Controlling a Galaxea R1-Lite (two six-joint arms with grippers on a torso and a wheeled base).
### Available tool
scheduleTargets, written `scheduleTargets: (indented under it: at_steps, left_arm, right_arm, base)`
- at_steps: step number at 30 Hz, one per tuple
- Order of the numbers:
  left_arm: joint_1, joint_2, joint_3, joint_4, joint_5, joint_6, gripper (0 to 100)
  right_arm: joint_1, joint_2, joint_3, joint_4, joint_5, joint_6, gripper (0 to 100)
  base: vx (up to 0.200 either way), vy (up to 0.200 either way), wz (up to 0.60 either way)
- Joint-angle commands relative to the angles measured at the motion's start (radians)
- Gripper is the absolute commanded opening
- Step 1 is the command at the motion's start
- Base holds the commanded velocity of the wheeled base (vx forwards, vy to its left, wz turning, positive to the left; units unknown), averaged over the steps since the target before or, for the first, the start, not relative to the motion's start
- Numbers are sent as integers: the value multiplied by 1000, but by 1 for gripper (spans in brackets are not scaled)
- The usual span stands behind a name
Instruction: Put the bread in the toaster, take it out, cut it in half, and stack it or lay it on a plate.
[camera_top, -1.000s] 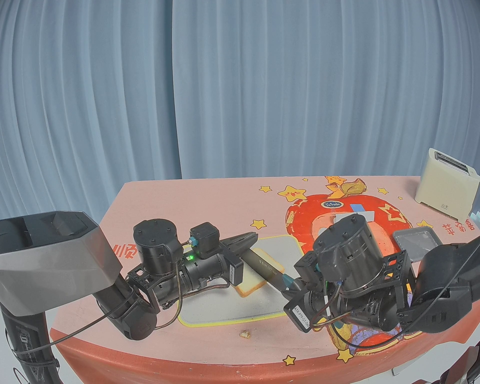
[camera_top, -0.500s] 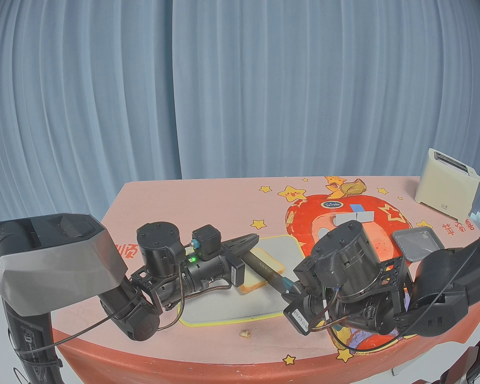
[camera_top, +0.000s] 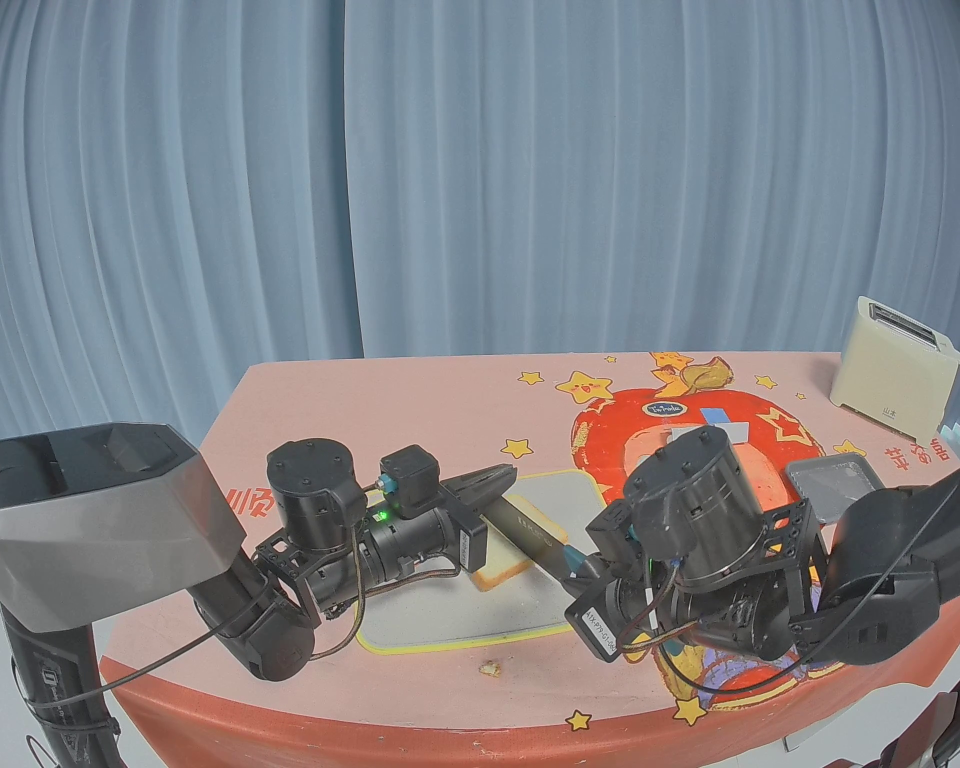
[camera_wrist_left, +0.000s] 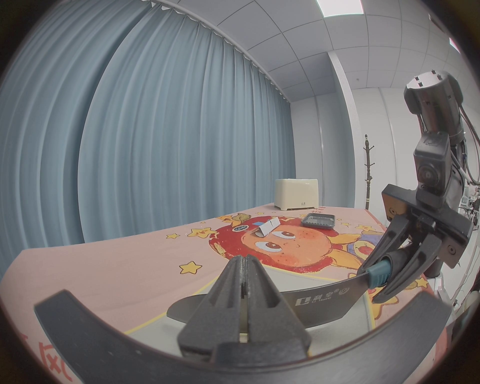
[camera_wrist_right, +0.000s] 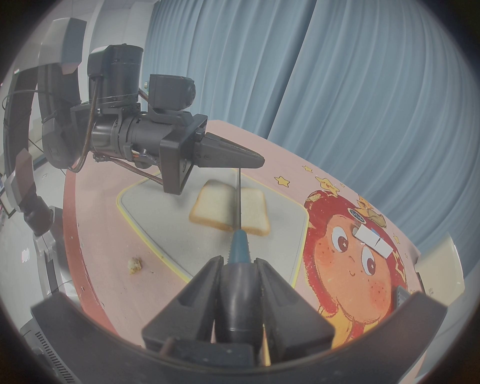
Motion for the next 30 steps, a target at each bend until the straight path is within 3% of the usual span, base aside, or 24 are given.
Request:
scheduleTargets:
  at_steps: [1, 18, 26, 30]
  left_arm:
    - [-2, 50, -3, 2, 1, 0, 0]
    - [-4, 4, -2, -4, 0, 0, 0]
    - [-2, 30, 0, 2, 0, 1, 0]
    - [-5, 46, 1, -1, 0, 1, 0]
  right_arm:
    - [0, 7, 13, -5, -1, 1, 0]
    - [3, 14, 41, -11, 1, 1, 0]
    - [1, 10, -13, -8, -1, 1, 0]
    - [0, 15, 18, -8, 1, 2, 0]
  base:
    - [0, 0, 0]
    - [0, 0, 0]
    - [0, 0, 0]
    - [0, 0, 0]
